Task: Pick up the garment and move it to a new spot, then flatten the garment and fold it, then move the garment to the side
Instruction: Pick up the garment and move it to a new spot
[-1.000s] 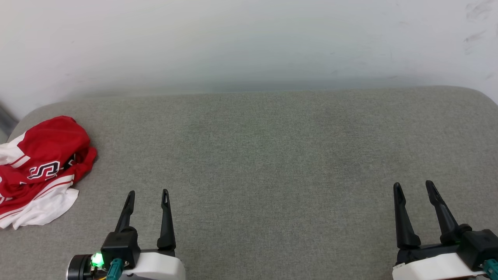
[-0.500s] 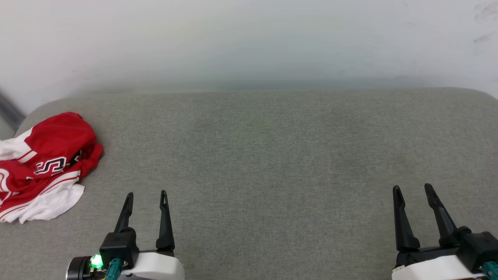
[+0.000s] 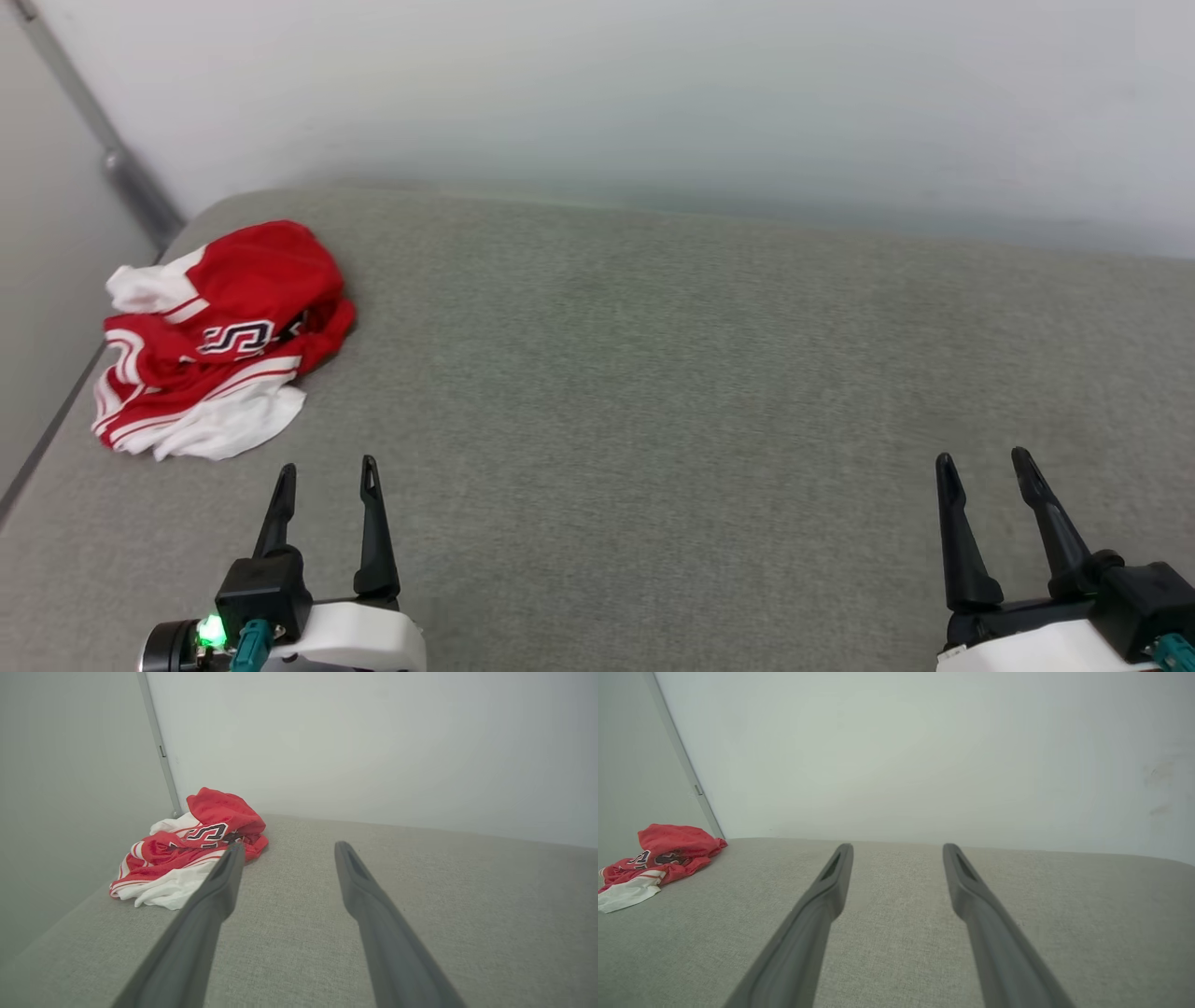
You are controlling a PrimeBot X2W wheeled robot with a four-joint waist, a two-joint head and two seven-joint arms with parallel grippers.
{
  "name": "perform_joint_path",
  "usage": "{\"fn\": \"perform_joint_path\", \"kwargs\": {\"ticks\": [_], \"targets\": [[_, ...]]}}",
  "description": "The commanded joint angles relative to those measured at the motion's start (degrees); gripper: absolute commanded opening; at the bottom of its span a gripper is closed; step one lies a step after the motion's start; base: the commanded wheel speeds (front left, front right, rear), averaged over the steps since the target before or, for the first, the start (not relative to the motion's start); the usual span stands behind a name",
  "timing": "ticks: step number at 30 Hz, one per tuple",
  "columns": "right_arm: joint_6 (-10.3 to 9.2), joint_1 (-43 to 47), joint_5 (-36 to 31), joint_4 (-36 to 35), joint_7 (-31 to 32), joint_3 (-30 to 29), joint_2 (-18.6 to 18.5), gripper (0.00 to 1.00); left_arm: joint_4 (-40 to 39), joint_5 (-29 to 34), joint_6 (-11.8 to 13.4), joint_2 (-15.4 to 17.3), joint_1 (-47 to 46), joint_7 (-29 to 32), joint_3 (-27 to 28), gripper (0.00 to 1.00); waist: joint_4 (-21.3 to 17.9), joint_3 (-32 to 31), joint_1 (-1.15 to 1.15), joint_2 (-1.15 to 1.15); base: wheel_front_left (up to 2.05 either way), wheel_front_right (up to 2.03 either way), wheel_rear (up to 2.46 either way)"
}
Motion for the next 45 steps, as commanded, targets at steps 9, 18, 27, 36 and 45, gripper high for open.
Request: {"fn": "perform_joint_path", "kwargs": {"ticks": [9, 18, 27, 36, 45], "targets": [[-0.02, 0.6, -0.7, -0.6, -0.1, 0.1, 0.1, 1.00, 0.3, -0.7, 0.3, 0.0, -0.5, -0.2, 0.2, 1.00, 8.8, 0.5, 0.00, 0.00, 0.00, 0.00, 0.00], [-0.02, 0.6, -1.4, -0.9, -0.1, 0.4, 0.1, 1.00, 0.3, -1.7, 0.9, 0.0, 0.0, -0.2, 0.6, 1.00, 15.2, 0.7, 0.00, 0.00, 0.00, 0.00, 0.00], [-0.02, 0.6, -1.8, -1.0, -0.1, 0.4, 0.1, 1.00, 0.2, -2.2, 1.0, 0.0, -0.2, -0.2, 1.6, 1.00, 20.1, 1.3, 0.00, 0.00, 0.00, 0.00, 0.00], [-0.02, -0.6, -2.1, -0.9, -0.1, 1.0, 0.1, 1.00, 0.3, -2.8, 0.6, 0.0, -0.9, -0.2, 2.7, 1.00, 21.1, 2.6, 0.00, 0.00, 0.00, 0.00, 0.00], [-0.02, -3.3, -5.4, -2.4, -0.1, 0.6, 0.1, 1.00, 1.1, -1.5, -4.2, 1.6, -12.1, -0.2, 8.9, 1.00, 17.4, 8.2, 0.00, 0.00, 0.00, 0.00, 0.00]]}}
